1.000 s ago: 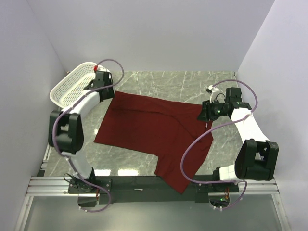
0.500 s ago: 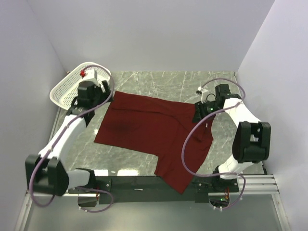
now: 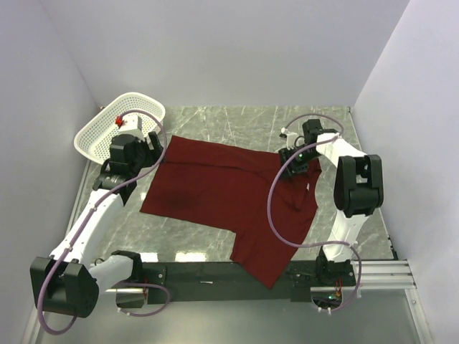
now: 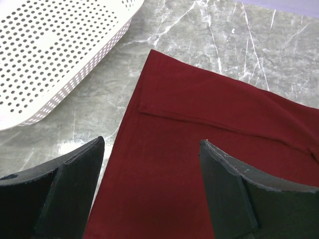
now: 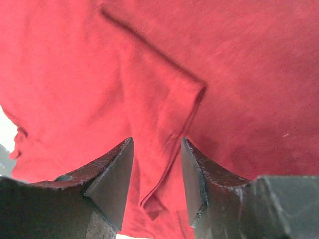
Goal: Fold and stack the t-shirts
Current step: Fold the tshirt
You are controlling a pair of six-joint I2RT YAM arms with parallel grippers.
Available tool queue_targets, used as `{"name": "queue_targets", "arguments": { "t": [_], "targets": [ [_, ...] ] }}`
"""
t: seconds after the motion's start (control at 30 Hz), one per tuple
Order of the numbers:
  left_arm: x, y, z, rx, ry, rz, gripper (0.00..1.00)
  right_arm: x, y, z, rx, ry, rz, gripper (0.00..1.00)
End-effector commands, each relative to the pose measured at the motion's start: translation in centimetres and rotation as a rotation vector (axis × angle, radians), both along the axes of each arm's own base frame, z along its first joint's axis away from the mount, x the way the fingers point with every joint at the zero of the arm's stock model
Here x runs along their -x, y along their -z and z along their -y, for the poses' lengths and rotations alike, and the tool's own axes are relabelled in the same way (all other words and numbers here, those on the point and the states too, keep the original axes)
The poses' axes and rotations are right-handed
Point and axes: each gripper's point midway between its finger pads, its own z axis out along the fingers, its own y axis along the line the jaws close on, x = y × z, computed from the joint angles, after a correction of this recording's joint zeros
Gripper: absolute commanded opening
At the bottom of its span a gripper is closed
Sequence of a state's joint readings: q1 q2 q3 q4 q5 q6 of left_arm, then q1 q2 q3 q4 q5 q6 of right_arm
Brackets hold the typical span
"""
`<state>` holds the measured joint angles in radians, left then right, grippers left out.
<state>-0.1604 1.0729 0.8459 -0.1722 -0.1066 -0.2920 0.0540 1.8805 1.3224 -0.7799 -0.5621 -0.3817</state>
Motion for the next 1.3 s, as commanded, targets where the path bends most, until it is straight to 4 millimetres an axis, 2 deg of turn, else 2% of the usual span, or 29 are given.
{"name": "queue_targets", "arguments": {
  "t": [0.0, 0.23, 0.47, 0.6, 0.7, 0.9, 0.93, 1.03, 1.1, 1.27],
  "targets": [
    [-0.1, -1.1, -0.4, -0.027, -0.002, 0.040, 0.82, -2.2, -0.2, 0.7, 0.060, 0.039, 0.027, 0.50],
    [0.0, -1.4, -0.3, -0.028, 0.009, 0.046, 0.82, -3.4, 1.6, -0.2, 0.101, 0.025, -0.004, 0.50],
    [0.0, -1.5, 0.0, -0.021, 0.023, 0.048, 0.82, -4.3, 2.0, -0.8, 0.119, 0.010, -0.008, 0.48],
    [0.0, -1.5, 0.1, -0.017, 0.029, 0.046, 0.82, -4.3, 1.8, -1.0, 0.123, 0.000, 0.002, 0.42],
    [0.0, -1.4, 0.2, -0.016, 0.032, 0.045, 0.82, -4.0, 1.7, -1.2, 0.120, -0.004, 0.005, 0.34],
    [0.0, -1.2, 0.3, -0.014, 0.036, 0.038, 0.82, -3.6, 0.9, -1.4, 0.101, -0.017, 0.020, 0.21],
    [0.0, -1.2, 0.3, -0.014, 0.036, 0.038, 0.82, -3.4, 0.6, -1.7, 0.088, -0.032, 0.026, 0.15],
    [-0.1, -1.1, 0.3, -0.013, 0.037, 0.034, 0.82, -2.8, -0.4, -2.0, 0.057, -0.051, 0.036, 0.07],
    [-0.1, -1.1, 0.3, -0.013, 0.037, 0.034, 0.82, -2.4, -1.4, -2.3, 0.041, -0.063, 0.061, 0.04],
    [-0.1, -1.1, 0.3, -0.015, 0.036, 0.034, 0.82, 0.0, -2.5, -2.8, 0.002, -0.112, 0.064, 0.03]
  ]
}}
